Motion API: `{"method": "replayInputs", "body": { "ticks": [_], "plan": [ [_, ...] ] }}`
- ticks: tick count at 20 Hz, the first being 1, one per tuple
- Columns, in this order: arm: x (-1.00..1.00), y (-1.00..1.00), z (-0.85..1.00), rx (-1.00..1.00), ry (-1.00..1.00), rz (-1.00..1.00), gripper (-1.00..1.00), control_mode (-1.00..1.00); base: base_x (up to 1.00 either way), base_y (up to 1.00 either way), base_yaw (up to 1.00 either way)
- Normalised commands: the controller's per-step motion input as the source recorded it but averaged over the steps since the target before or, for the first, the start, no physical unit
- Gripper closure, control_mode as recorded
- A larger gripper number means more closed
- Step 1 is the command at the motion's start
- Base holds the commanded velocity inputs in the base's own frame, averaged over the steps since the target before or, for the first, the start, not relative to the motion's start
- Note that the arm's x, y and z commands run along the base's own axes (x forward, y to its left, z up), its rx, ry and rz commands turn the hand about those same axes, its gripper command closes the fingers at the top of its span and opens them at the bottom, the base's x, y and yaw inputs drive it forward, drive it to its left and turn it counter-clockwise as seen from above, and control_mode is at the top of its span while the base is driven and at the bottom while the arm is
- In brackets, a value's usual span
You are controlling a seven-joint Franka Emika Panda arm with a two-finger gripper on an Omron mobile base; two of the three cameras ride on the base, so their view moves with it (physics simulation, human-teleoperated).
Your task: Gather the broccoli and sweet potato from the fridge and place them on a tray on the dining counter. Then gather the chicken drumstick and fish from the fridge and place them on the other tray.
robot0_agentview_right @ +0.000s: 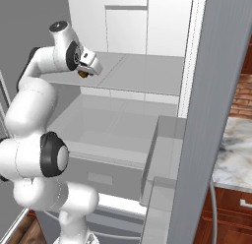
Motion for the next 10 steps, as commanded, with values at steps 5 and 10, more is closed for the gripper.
{"method": "replayInputs", "body": {
  "ticks": [5,10],
  "plan": [
    [-0.51,-0.06,0.22,0.0,-0.06,0.18,1.0,-1.0,0.0,0.0,0.0],
    [-0.66,-0.06,0.15,-0.01,-0.07,0.12,1.0,-1.0,0.0,0.0,0.0]
  ]
}}
